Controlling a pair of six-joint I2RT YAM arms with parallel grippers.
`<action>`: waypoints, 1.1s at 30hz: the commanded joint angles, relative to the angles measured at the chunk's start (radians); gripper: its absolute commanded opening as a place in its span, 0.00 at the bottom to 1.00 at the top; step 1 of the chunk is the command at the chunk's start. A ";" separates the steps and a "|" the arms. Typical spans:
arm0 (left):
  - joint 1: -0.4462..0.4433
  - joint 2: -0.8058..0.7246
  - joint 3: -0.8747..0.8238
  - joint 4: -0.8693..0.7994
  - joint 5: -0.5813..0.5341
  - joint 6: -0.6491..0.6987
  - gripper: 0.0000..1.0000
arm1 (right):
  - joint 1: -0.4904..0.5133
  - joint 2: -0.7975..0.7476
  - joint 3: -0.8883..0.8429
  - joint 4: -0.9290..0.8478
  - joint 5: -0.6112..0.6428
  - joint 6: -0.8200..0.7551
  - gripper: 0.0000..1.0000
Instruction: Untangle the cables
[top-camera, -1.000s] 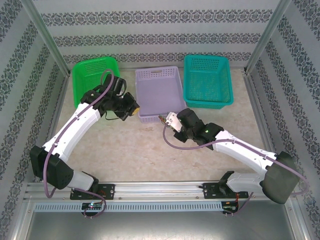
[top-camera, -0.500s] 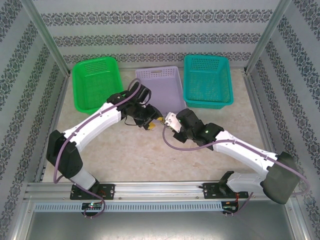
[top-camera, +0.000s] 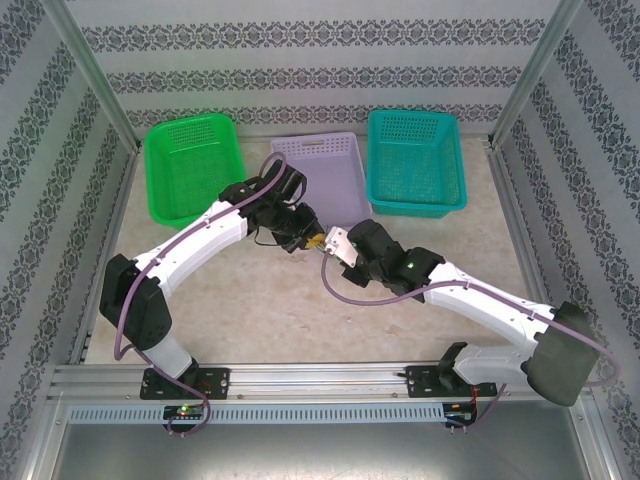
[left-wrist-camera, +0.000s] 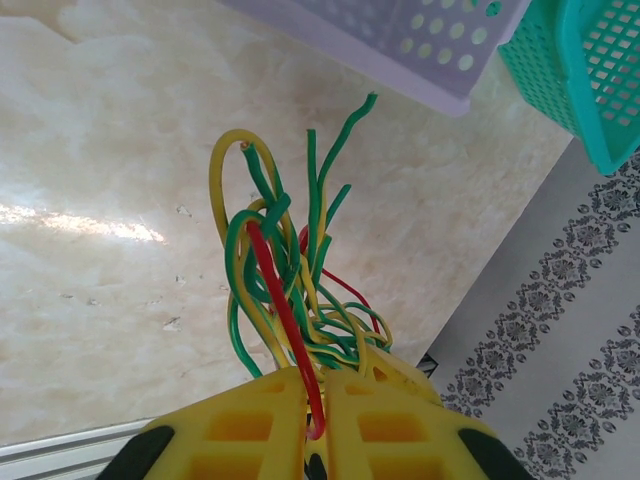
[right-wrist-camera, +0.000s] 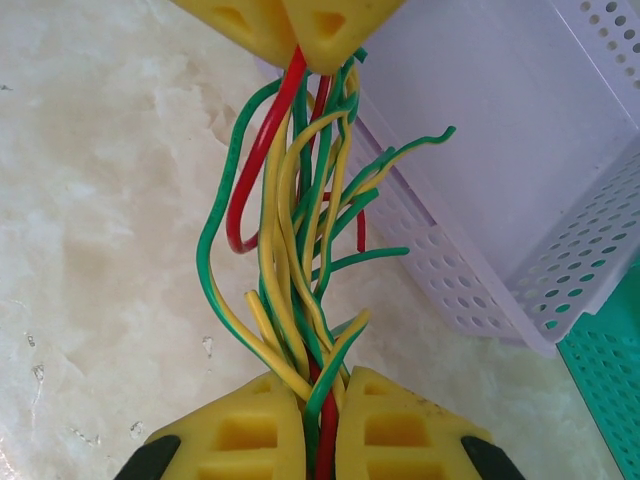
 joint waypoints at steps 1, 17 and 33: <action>-0.006 0.003 0.019 -0.019 -0.011 0.014 0.12 | 0.012 0.011 0.028 0.019 0.028 -0.009 0.00; -0.005 0.046 0.020 -0.023 -0.029 0.049 0.18 | 0.015 -0.007 0.027 0.018 0.033 -0.005 0.00; 0.099 -0.122 0.006 -0.091 -0.127 0.055 0.00 | -0.018 -0.032 -0.027 0.017 0.031 0.007 0.00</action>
